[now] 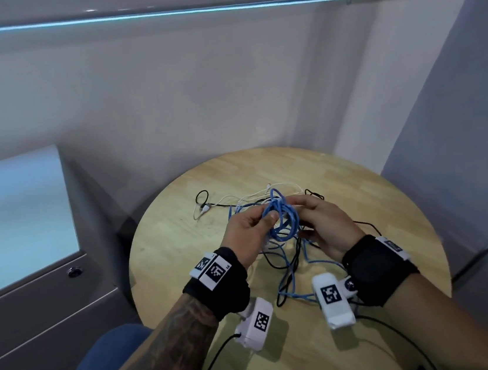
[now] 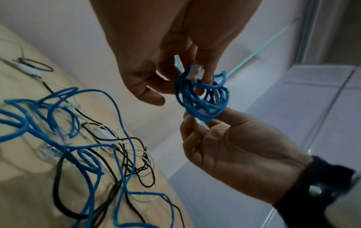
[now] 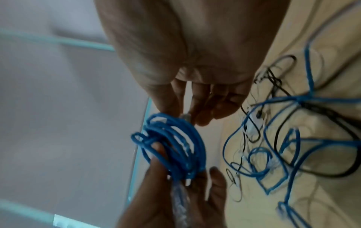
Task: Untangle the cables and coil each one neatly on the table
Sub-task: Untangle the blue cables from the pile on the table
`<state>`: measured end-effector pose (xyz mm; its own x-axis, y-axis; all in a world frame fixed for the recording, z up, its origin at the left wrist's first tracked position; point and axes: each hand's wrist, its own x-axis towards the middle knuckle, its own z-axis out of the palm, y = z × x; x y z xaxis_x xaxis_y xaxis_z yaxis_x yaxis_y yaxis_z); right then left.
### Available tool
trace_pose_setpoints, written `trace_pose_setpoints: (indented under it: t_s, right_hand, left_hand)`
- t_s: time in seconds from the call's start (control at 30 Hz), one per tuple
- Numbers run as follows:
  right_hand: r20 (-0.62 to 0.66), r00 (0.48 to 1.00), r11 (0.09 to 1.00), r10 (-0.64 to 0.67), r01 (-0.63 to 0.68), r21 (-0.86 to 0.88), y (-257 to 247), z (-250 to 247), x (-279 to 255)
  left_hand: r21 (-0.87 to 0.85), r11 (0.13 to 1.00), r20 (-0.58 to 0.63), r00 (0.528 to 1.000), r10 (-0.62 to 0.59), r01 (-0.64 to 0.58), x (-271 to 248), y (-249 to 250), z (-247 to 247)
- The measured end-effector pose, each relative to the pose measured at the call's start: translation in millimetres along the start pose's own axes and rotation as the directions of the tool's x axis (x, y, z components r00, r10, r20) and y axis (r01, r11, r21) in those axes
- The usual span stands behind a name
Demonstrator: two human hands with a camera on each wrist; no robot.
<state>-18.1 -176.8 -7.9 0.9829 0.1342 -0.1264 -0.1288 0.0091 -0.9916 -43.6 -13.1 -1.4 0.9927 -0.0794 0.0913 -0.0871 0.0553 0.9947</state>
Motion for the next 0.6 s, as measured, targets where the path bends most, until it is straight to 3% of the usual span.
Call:
trace_pose_setpoints:
  t_s: [0.1,0.3,0.47,0.6]
  right_hand:
    - [0.037,0.992,0.982,0.120,-0.124,0.141,-1.0,-2.3,3.7]
    - [0.035,0.985,0.952,0.168,-0.172,0.252,-6.4,9.4,-4.2]
    - [0.139,0.981,0.986,0.133,-0.145,0.084,-2.4,9.5,-5.8]
    - [0.112,0.984,0.991,0.137,-0.135,-0.018,3.2,12.4,-4.1]
  left_hand:
    - [0.054,0.998,-0.002,1.000,0.017,-0.017,-0.3,-1.1,-0.2]
    - [0.254,0.965,-0.052,0.995,0.087,-0.071,5.6,-12.2,-1.6]
    - [0.396,0.907,-0.085,0.978,0.189,-0.141,9.0,-19.2,-4.3]
    - [0.422,0.895,-0.067,0.980,0.189,-0.143,8.4,-22.0,-2.5]
